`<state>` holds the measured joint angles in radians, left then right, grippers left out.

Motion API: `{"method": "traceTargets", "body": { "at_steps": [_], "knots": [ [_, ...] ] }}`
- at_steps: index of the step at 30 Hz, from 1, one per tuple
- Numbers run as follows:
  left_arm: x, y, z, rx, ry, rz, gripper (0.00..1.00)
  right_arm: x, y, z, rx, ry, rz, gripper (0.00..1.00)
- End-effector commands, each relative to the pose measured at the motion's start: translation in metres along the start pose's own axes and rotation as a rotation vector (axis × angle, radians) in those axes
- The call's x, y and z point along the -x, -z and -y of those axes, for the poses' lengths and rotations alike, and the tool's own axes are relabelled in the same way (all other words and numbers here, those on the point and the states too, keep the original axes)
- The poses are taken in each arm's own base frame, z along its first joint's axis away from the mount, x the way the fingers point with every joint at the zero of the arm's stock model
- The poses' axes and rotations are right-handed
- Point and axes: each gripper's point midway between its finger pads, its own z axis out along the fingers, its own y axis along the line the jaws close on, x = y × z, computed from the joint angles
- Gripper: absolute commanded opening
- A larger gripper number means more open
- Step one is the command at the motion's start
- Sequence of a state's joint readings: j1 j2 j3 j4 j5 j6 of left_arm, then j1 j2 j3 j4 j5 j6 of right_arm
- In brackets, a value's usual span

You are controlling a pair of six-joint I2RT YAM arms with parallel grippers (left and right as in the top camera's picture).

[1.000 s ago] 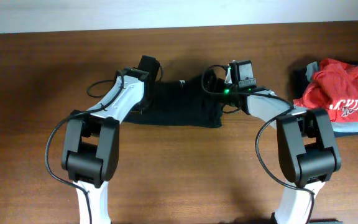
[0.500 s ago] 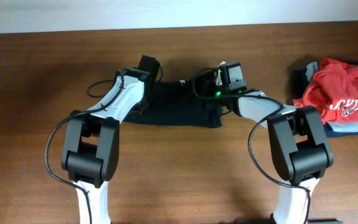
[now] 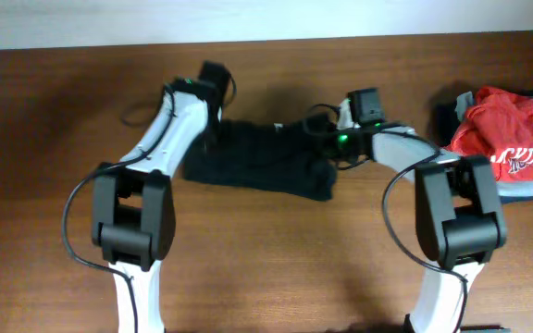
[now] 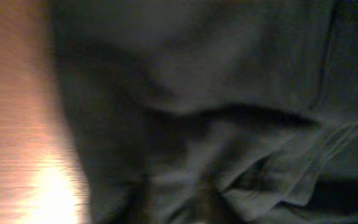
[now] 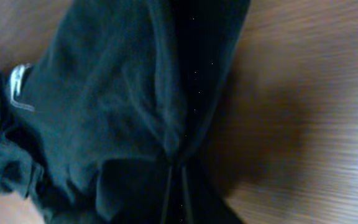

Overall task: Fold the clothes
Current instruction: 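Raise the left gripper away and press the bundle with the right gripper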

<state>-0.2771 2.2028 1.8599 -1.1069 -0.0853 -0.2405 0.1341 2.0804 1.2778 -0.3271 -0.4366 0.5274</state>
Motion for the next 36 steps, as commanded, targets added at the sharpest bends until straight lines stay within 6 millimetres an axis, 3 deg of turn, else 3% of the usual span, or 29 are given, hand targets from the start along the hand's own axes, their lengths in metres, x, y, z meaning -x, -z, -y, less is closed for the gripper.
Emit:
{"method": "traceTargets", "body": {
  "at_steps": [1, 4, 8, 13, 20, 23, 26, 30, 36],
  "knots": [
    [0.041, 0.052, -0.013, -0.030, 0.038, 0.127, 0.61, 0.011, 0.024, 0.022, -0.035, 0.020, -0.008, 0.04],
    [0.056, 0.084, -0.027, -0.035, 0.071, 0.180, 0.68, 0.017, 0.044, 0.029, -0.054, 0.031, -0.019, 0.04],
    [0.067, 0.122, -0.048, -0.027, 0.056, 0.237, 0.68, 0.019, 0.064, 0.034, -0.059, 0.040, -0.053, 0.04],
    [0.066, 0.145, -0.067, 0.003, 0.066, 0.255, 0.68, 0.022, 0.079, 0.014, -0.024, 0.090, -0.089, 0.04],
    [0.066, 0.145, -0.069, 0.006, 0.056, 0.255, 0.67, 0.013, 0.084, -0.055, 0.010, 0.212, -0.121, 0.04],
    [0.069, 0.146, -0.069, 0.004, 0.057, 0.269, 0.67, -0.001, 0.074, -0.096, 0.030, 0.273, -0.124, 0.04],
    [0.070, 0.146, -0.069, 0.004, 0.058, 0.273, 0.66, -0.013, 0.062, -0.123, 0.041, 0.310, -0.111, 0.04],
    [0.070, 0.146, -0.069, 0.004, 0.058, 0.273, 0.65, -0.028, 0.049, -0.154, 0.053, 0.365, -0.088, 0.04],
    [0.070, 0.146, -0.068, 0.002, 0.058, 0.273, 0.64, -0.045, 0.037, -0.184, 0.054, 0.436, -0.048, 0.04]
  ]
}}
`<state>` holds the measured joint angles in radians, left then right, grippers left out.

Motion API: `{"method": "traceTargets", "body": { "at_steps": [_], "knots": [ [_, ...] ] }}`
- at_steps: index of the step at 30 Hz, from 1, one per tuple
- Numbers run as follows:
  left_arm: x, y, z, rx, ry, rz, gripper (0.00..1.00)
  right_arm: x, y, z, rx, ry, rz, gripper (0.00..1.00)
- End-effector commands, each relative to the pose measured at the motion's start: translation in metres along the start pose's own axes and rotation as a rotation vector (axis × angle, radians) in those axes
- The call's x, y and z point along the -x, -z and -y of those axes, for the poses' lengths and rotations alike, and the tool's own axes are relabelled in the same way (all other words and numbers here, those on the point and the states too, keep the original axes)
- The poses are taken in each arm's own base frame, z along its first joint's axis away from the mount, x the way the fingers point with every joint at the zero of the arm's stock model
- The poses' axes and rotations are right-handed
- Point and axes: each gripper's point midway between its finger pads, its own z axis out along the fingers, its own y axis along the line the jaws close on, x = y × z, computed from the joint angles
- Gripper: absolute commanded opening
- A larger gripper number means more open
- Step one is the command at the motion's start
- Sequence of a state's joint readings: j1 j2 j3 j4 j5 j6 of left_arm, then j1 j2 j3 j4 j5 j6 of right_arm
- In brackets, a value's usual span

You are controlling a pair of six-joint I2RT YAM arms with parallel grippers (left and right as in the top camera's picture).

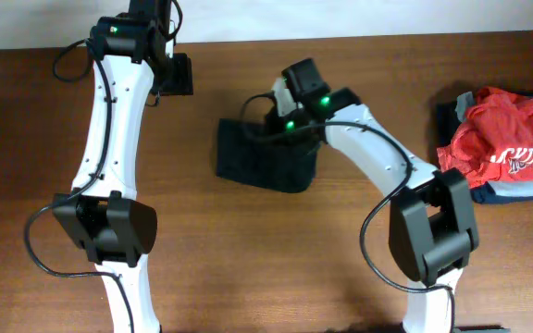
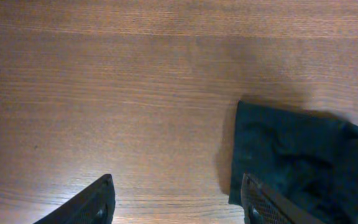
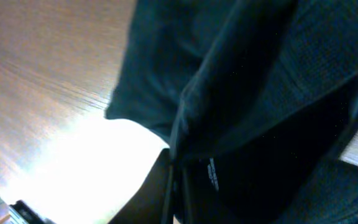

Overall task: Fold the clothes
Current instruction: 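Raise the left gripper away and press the bundle with the right gripper, then open the right gripper and lift it off the folded shirt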

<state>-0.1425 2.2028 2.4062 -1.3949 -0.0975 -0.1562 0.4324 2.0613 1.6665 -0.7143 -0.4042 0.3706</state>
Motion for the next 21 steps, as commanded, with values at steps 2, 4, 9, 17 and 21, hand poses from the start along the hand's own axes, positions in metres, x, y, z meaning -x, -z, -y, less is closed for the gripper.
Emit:
{"method": "traceTargets", "body": {
  "at_steps": [2, 4, 9, 17, 21],
  "knots": [
    [0.005, 0.007, -0.001, 0.000, -0.013, 0.024, 0.64, 0.013, 0.008, -0.030, -0.010, 0.053, 0.090, 0.05],
    [0.005, 0.007, -0.001, 0.000, -0.013, 0.024, 0.63, 0.016, 0.001, -0.039, -0.003, 0.080, 0.110, 0.04],
    [0.005, 0.007, -0.001, -0.001, -0.014, 0.023, 0.63, 0.025, -0.018, -0.049, 0.028, 0.118, 0.151, 0.05],
    [0.004, 0.007, 0.002, -0.009, -0.015, 0.023, 0.63, 0.032, -0.028, -0.058, 0.048, 0.147, 0.188, 0.04],
    [0.005, 0.006, 0.002, -0.009, -0.015, 0.023, 0.63, 0.025, -0.040, -0.074, 0.078, 0.183, 0.179, 0.24]
  ]
}}
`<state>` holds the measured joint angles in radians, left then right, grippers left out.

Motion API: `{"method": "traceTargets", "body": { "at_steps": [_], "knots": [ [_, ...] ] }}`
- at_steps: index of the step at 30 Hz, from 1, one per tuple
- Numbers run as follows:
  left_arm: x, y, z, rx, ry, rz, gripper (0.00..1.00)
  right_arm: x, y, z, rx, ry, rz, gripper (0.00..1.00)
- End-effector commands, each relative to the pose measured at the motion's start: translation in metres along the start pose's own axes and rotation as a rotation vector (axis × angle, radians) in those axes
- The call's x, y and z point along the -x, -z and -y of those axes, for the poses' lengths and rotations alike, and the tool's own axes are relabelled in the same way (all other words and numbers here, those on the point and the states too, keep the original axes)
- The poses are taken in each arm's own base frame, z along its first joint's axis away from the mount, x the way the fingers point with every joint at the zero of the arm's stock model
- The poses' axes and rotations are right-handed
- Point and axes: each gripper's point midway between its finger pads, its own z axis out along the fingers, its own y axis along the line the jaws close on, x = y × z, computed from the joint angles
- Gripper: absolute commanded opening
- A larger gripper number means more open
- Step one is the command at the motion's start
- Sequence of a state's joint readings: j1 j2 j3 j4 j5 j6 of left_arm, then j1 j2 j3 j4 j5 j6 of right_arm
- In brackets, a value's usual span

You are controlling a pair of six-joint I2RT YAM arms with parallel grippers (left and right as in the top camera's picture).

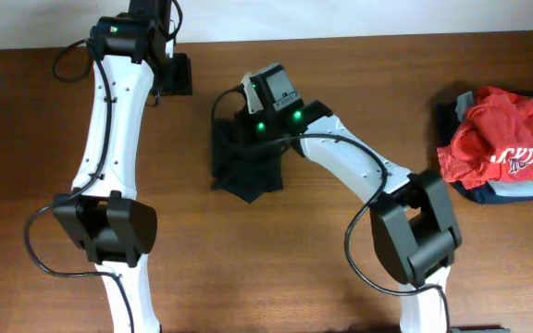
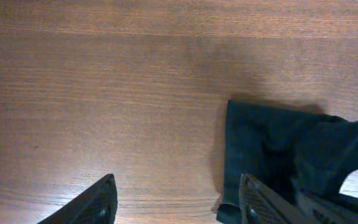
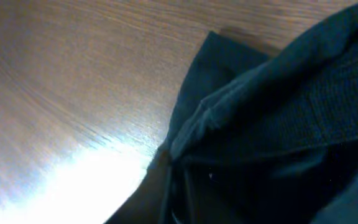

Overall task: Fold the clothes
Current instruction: 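Open the right gripper and lift it off the folded shirt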

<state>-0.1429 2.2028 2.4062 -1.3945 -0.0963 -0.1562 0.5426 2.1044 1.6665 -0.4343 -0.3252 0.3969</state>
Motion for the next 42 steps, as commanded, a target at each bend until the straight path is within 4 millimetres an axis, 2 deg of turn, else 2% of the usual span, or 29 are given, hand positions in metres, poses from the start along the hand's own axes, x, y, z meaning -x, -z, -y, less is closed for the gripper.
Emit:
{"method": "traceTargets", "body": {
  "at_steps": [1, 3, 5, 9, 13, 16, 17, 19, 23, 29, 32, 36, 42],
  "knots": [
    [0.005, 0.007, 0.001, -0.007, -0.015, 0.023, 0.63, -0.007, -0.014, -0.026, 0.039, 0.058, -0.006, 0.33],
    [0.005, 0.007, 0.001, -0.007, -0.015, 0.024, 0.63, -0.013, -0.016, -0.038, 0.063, 0.110, -0.017, 0.42],
    [0.005, 0.006, 0.001, -0.007, -0.015, 0.024, 0.63, -0.019, -0.016, -0.048, 0.075, 0.149, -0.033, 0.56],
    [0.005, 0.006, 0.001, -0.007, -0.015, 0.025, 0.63, -0.017, -0.004, -0.048, 0.063, 0.138, -0.050, 0.62],
    [0.006, 0.006, 0.001, -0.007, -0.014, 0.030, 0.63, -0.001, 0.031, -0.030, 0.002, 0.129, -0.071, 0.70],
    [0.007, 0.007, 0.001, -0.008, -0.014, 0.033, 0.63, 0.010, 0.055, -0.001, -0.108, 0.080, -0.090, 0.74],
    [0.008, 0.007, 0.001, -0.008, -0.014, 0.035, 0.63, 0.014, 0.071, 0.016, -0.173, 0.055, -0.104, 0.75],
    [0.008, 0.007, 0.002, -0.009, -0.013, 0.038, 0.63, 0.014, 0.085, 0.034, -0.238, 0.023, -0.128, 0.77],
    [0.010, 0.007, 0.001, -0.009, -0.011, 0.045, 0.65, -0.007, 0.097, 0.057, -0.307, -0.040, -0.216, 0.77],
    [0.014, 0.007, 0.001, -0.011, -0.009, 0.062, 0.68, -0.040, 0.084, 0.060, -0.306, -0.085, -0.312, 0.75],
    [0.015, 0.007, 0.001, -0.012, -0.008, 0.066, 0.68, -0.054, 0.072, 0.052, -0.261, -0.083, -0.342, 0.68],
    [0.015, 0.007, 0.001, -0.012, -0.008, 0.066, 0.68, -0.057, 0.065, 0.039, -0.222, -0.065, -0.343, 0.51],
    [0.015, 0.007, 0.001, -0.012, -0.008, 0.066, 0.68, -0.060, 0.060, 0.030, -0.213, -0.044, -0.347, 0.49]
  ]
}}
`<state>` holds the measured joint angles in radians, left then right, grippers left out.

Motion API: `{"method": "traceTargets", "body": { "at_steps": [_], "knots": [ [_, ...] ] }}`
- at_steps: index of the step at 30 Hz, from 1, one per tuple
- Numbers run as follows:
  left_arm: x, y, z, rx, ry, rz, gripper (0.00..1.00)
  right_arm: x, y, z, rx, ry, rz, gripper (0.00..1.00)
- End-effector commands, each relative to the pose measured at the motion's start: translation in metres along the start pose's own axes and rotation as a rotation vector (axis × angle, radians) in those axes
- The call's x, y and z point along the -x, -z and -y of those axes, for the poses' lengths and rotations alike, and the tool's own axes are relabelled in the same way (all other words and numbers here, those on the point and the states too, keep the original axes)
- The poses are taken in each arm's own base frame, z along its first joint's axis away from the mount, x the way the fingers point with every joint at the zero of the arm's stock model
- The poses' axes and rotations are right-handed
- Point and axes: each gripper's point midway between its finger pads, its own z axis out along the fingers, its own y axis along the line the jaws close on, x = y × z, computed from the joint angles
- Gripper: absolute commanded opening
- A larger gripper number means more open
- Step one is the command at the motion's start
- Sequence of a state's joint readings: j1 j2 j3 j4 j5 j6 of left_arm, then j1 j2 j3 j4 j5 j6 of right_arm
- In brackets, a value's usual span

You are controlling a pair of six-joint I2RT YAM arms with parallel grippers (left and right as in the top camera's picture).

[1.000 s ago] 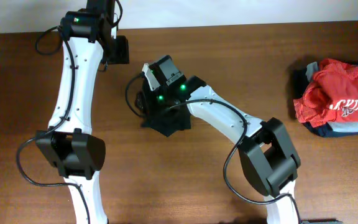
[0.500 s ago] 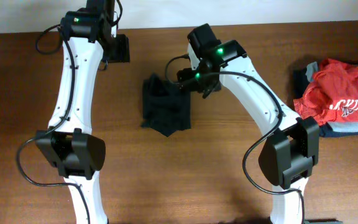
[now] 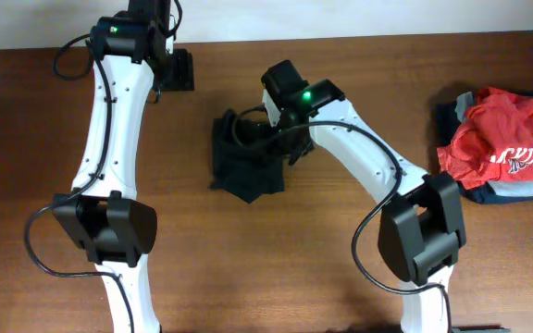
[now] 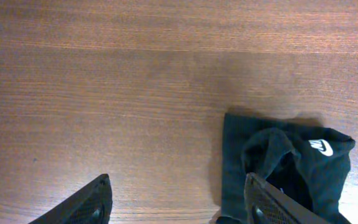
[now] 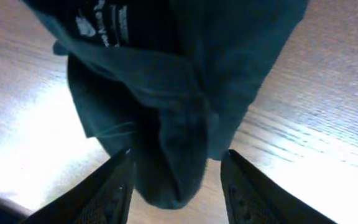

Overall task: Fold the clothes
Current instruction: 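Open the right gripper and lift it off the folded shirt, then lower the right gripper onto the black bundle's edge and grasp it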

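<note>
A black garment [image 3: 246, 165] lies bunched and folded small on the wooden table, a white logo showing on it in the left wrist view [image 4: 284, 163]. My right gripper [image 3: 281, 148] hovers open just over its right edge; the cloth [image 5: 166, 93] lies below the spread fingers, none of it pinched. My left gripper [image 3: 176, 70] is open at the table's far left, up off the wood, with the garment to its right. In the left wrist view its fingers [image 4: 89, 202] frame bare wood.
A pile of clothes, red shirt [image 3: 507, 139] on top over darker items, sits at the table's right edge. The wooden table [image 3: 359, 268] stretches in front of the garment. Both arm bases stand at the near edge.
My right gripper has let go of the black garment and now stands open, shifted slightly right above it. The cloth has dropped into a compact heap. The left arm is unmoved.
Both grippers were shut on the spread-out black garment, one at each end. The left then stood open at the far left while the right held its end over toward the left, doubling the cloth. The right has now released it onto the folded heap.
</note>
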<state>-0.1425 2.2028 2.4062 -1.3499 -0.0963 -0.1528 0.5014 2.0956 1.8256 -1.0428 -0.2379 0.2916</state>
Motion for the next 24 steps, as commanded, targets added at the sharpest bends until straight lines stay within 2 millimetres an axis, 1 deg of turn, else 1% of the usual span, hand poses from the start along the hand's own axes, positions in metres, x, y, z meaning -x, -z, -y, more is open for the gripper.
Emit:
{"method": "traceTargets", "body": {
  "at_steps": [1, 5, 6, 7, 9, 10, 11, 14, 15, 17, 19, 24],
  "knots": [
    [0.005, 0.006, 0.000, -0.006, -0.009, 0.022, 0.68, -0.003, 0.004, -0.012, 0.023, 0.015, 0.004, 0.49],
    [0.005, 0.006, 0.000, -0.006, -0.009, 0.021, 0.68, -0.007, -0.003, -0.007, 0.008, 0.010, -0.010, 0.48],
    [0.004, 0.006, 0.000, -0.006, -0.010, 0.021, 0.68, -0.007, -0.005, -0.003, -0.007, 0.004, -0.011, 0.48],
    [0.004, 0.006, 0.000, -0.005, -0.010, 0.019, 0.68, -0.008, -0.006, 0.005, -0.047, -0.016, -0.007, 0.48],
    [0.004, 0.006, 0.000, -0.005, -0.010, 0.018, 0.68, -0.008, -0.008, 0.011, -0.077, -0.025, -0.005, 0.47],
    [0.004, 0.006, 0.000, -0.005, -0.010, 0.017, 0.68, -0.009, -0.008, 0.012, -0.077, -0.025, -0.007, 0.43],
    [0.003, 0.006, 0.000, -0.005, -0.010, 0.016, 0.68, -0.009, -0.008, 0.012, -0.077, -0.025, -0.008, 0.36],
    [0.003, 0.006, 0.000, -0.004, -0.010, 0.015, 0.68, -0.008, -0.009, 0.010, -0.073, -0.028, 0.000, 0.10],
    [0.003, 0.006, 0.000, -0.005, -0.010, 0.015, 0.68, -0.005, -0.009, 0.009, -0.070, -0.031, 0.009, 0.04],
    [0.003, 0.006, 0.000, -0.005, -0.010, 0.014, 0.68, -0.001, -0.007, 0.006, -0.053, -0.040, 0.026, 0.04],
    [0.003, 0.006, -0.001, -0.004, -0.010, 0.014, 0.68, 0.007, 0.000, 0.001, -0.036, -0.036, 0.054, 0.04],
    [0.003, 0.006, -0.001, -0.004, -0.010, 0.014, 0.68, 0.030, 0.026, -0.010, -0.020, -0.014, 0.143, 0.04]
  ]
}}
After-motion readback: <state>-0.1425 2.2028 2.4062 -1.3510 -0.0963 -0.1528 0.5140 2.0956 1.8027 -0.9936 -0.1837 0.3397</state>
